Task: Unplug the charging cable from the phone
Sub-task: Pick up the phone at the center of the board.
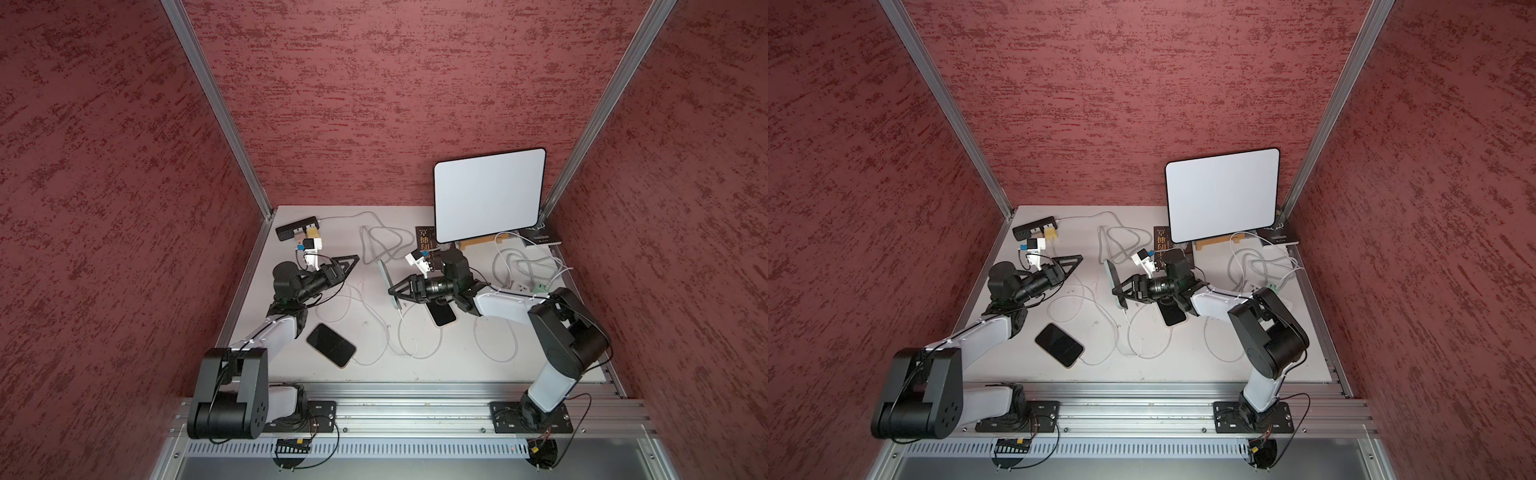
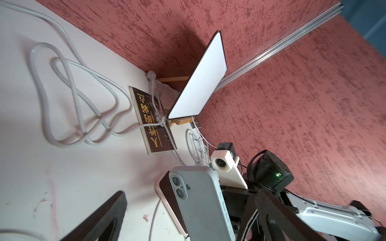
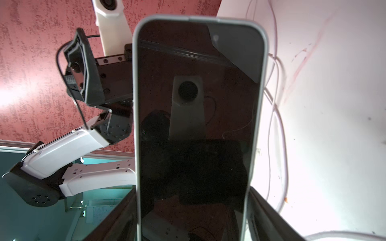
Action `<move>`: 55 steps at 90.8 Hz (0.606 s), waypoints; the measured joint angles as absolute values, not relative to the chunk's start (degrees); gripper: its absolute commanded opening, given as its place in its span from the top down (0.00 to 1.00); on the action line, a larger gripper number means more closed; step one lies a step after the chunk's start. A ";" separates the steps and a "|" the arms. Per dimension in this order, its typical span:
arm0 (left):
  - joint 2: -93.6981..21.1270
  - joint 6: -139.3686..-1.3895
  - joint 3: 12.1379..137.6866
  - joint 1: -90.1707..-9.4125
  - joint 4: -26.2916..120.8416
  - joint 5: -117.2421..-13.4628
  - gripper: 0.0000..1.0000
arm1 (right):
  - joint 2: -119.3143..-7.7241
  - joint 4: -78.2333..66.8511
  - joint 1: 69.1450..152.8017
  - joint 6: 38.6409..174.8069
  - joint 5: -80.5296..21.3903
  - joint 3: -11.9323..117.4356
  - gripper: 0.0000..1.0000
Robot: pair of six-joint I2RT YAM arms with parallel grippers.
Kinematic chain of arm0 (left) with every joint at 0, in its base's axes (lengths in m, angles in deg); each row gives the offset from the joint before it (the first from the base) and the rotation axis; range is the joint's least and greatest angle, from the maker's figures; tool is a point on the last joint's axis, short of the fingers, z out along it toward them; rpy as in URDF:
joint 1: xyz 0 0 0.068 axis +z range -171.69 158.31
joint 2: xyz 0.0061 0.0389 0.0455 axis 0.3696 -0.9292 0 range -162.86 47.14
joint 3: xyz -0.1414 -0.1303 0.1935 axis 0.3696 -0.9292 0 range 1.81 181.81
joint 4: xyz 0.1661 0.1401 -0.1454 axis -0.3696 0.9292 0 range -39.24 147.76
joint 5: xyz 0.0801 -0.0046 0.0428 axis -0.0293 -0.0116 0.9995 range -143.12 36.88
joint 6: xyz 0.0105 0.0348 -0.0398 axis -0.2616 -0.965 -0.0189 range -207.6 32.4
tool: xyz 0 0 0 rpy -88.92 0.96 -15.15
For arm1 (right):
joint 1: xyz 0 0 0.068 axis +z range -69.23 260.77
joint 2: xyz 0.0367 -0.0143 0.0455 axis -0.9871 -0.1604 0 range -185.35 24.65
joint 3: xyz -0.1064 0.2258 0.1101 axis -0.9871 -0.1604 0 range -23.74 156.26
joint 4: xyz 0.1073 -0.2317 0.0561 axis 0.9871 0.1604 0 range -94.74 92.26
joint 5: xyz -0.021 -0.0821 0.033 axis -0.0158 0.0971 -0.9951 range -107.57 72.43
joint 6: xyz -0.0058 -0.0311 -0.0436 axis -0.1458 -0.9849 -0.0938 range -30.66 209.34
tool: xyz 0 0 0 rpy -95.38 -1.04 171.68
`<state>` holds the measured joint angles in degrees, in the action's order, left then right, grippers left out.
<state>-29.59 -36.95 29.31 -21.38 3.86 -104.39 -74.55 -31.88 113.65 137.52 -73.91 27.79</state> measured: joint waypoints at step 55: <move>-44.54 -22.63 30.87 -27.91 -27.72 -115.73 0.00 | -71.51 -37.23 114.07 141.41 -76.35 26.65 0.64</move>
